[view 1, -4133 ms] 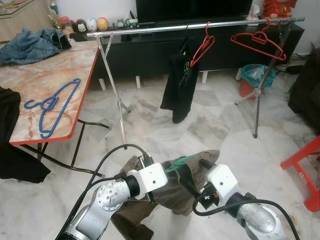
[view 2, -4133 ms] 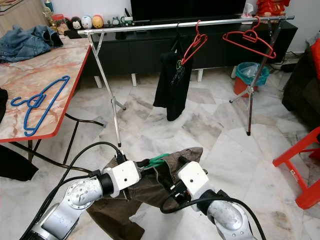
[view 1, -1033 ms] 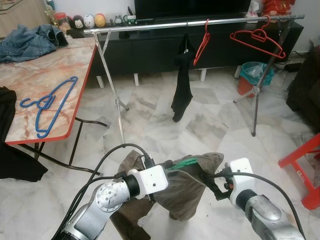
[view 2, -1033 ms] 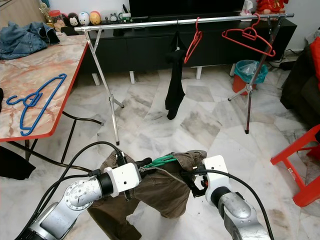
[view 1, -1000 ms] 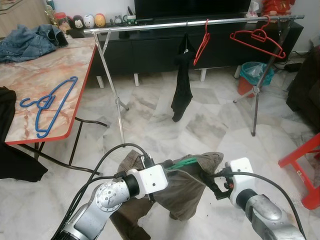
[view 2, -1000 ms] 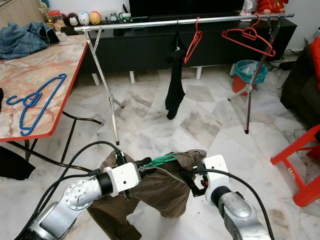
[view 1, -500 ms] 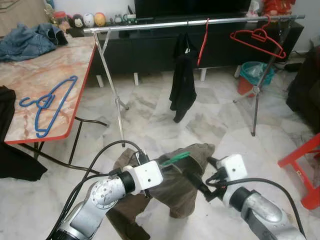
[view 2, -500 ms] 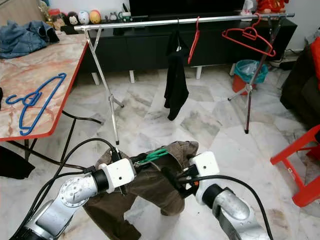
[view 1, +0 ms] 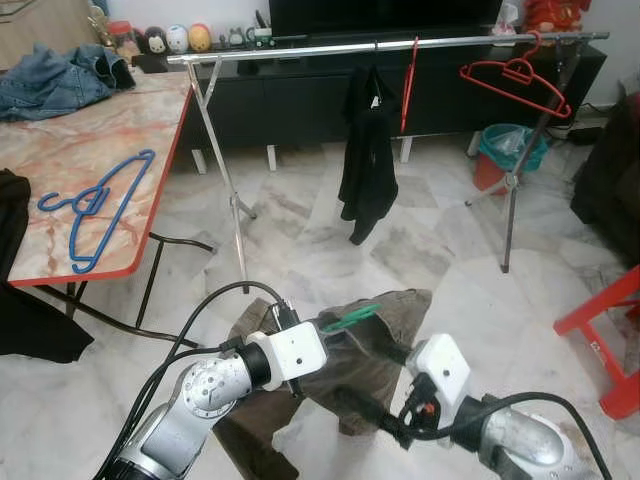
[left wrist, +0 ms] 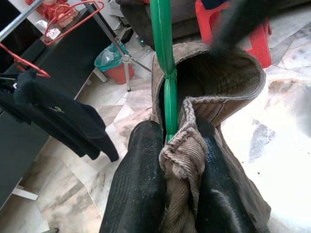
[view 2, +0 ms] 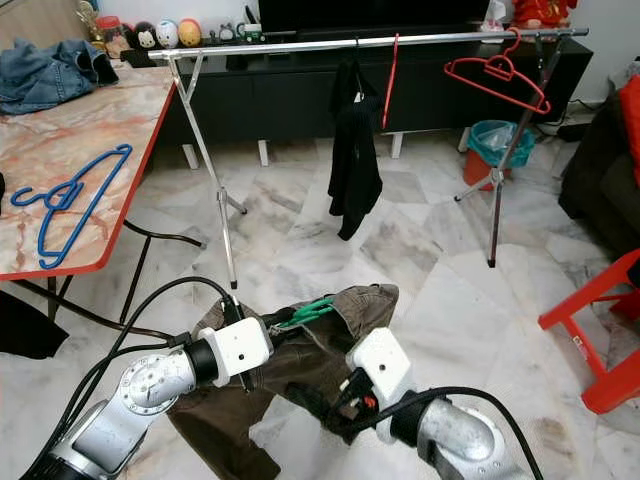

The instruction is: Hang hanger

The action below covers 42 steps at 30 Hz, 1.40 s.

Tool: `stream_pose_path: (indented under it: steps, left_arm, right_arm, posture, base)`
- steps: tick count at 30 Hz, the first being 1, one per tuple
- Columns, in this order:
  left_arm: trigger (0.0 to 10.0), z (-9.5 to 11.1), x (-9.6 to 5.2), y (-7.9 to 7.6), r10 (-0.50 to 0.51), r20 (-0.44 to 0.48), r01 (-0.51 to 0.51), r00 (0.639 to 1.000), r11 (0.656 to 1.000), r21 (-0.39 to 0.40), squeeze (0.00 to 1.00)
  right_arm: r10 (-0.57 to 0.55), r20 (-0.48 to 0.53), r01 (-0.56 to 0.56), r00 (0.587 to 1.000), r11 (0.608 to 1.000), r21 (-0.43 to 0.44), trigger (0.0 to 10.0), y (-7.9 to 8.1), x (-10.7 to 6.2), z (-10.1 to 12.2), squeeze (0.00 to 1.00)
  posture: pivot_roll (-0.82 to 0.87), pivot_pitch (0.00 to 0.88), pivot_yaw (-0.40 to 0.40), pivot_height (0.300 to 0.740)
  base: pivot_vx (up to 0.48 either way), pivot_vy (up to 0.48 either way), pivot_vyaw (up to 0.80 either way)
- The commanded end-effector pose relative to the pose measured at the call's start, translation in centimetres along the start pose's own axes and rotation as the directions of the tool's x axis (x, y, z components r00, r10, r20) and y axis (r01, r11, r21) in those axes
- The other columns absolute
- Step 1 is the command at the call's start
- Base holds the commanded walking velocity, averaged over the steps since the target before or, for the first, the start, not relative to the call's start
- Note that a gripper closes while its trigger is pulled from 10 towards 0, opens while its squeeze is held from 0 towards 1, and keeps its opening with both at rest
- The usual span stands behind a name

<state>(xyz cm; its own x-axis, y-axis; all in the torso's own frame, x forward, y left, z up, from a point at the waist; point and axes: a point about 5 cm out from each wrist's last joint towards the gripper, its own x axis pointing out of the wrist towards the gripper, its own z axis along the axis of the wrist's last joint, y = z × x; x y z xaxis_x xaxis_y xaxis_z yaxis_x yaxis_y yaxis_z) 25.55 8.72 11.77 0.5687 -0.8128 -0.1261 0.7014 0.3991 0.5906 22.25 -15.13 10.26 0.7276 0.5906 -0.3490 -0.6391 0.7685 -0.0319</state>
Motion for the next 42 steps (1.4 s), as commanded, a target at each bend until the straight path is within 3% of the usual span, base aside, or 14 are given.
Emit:
stream_pose_path:
  steps: [1, 4, 8, 14, 19, 23, 27, 29, 32, 35, 40, 42]
  left_arm:
    - [10.0, 0.6, -0.1, 0.5, 0.011, 0.036, -0.011, 0.999, 1.0, 0.013, 0.0]
    - [10.0, 0.7, -0.1, 0.6, 0.015, 0.041, -0.016, 0.999, 1.0, 0.013, 0.0]
    - [10.0, 0.7, -0.1, 0.4, 0.003, 0.041, -0.003, 0.999, 1.0, 0.015, 0.0]
    - [10.0, 0.6, -0.1, -0.4, -0.056, 0.031, 0.056, 0.998, 0.998, 0.0, 0.0]
    - [10.0, 0.6, 0.0, -0.7, -0.079, 0.029, 0.079, 0.996, 0.997, -0.002, 0.0]
    - [10.0, 0.6, 0.0, -0.9, -0.105, 0.029, 0.105, 0.994, 0.994, -0.007, 0.0]
    - [10.0, 0.6, 0.0, -1.2, -0.144, 0.023, 0.144, 0.989, 0.989, -0.02, 0.0]
    - [10.0, 0.3, -0.4, -1.4, -0.191, 0.013, 0.191, 0.982, 0.98, -0.045, 0.0]
    - [10.0, 0.1, -0.9, -1.3, -0.221, 0.02, 0.221, 0.975, 0.971, -0.091, 0.0]
    - [10.0, -0.5, -1.9, -0.8, -0.273, 0.037, 0.275, 0.961, 0.942, -0.193, 0.0]
    - [10.0, -0.8, -2.7, -0.1, -0.387, 0.041, 0.387, 0.921, 0.899, -0.204, 0.0]
    - [10.0, -0.4, -3.0, 0.1, -0.456, 0.071, 0.459, 0.887, 0.854, -0.244, 0.0]
  right_arm:
    - [-0.175, -0.08, 0.175, 0.981, 0.985, -0.011, 10.0, -2.5, -0.6, -1.1, 0.0]
    - [-0.211, 0.005, 0.211, 0.978, 0.977, -0.035, 10.0, -3.3, -0.7, -0.2, 0.0]
    - [-0.013, 0.188, 0.037, 0.982, 0.992, -0.125, 10.0, -1.5, -0.9, 2.3, 0.0]
    - [0.215, 0.248, -0.184, 0.945, 0.972, -0.142, 10.0, 0.2, -1.7, 3.1, 0.0]
    - [0.271, 0.328, -0.222, 0.905, 0.959, -0.178, 10.0, 0.4, -2.1, 4.2, 0.0]
    - [0.269, 0.381, -0.194, 0.885, 0.955, -0.224, 10.0, -1.0, -2.6, 4.5, 0.0]
    - [0.33, 0.324, -0.253, 0.887, 0.933, -0.257, 10.0, -1.4, -3.0, 3.5, 0.0]
    - [0.355, 0.25, -0.276, 0.901, 0.913, -0.3, 10.0, -1.7, -3.2, 2.6, 0.0]
    - [0.387, 0.229, -0.311, 0.893, 0.899, -0.308, 10.0, -1.7, -3.4, 2.2, 0.0]
    - [0.465, 0.18, -0.395, 0.867, 0.861, -0.32, 10.0, -1.2, -4.0, 1.4, 0.0]
    - [0.548, 0.11, -0.493, 0.829, 0.811, -0.314, 10.0, -0.9, -4.7, 0.5, 0.0]
    - [0.587, 0.08, -0.548, 0.805, 0.789, -0.277, 10.0, -1.0, -5.2, -0.1, 0.0]
  posture:
    - [-0.01, 0.062, 0.017, 0.74]
    - [-0.01, 0.063, 0.017, 0.74]
    - [-0.01, 0.062, 0.017, 0.74]
    - [-0.01, 0.058, 0.018, 0.74]
    - [-0.01, 0.057, 0.02, 0.74]
    - [-0.02, 0.056, 0.024, 0.74]
    - [-0.02, 0.057, 0.024, 0.74]
    - [-0.02, 0.057, 0.023, 0.74]
    - [-0.02, 0.058, 0.023, 0.74]
    - [-0.02, 0.059, 0.026, 0.74]
    - [-0.03, 0.058, 0.035, 0.74]
    - [-0.02, 0.057, 0.036, 0.74]
  base:
    - [0.0, 0.0, 0.0]
    - [0.0, 0.0, 0.0]
    - [0.0, 0.0, 0.0]
    - [0.0, 0.0, 0.0]
    - [0.0, 0.0, 0.0]
    - [0.0, 0.0, 0.0]
    - [0.0, 0.0, 0.0]
    - [0.0, 0.0, 0.0]
    - [0.0, 0.0, 0.0]
    - [0.0, 0.0, 0.0]
    - [0.0, 0.0, 0.0]
    - [0.0, 0.0, 0.0]
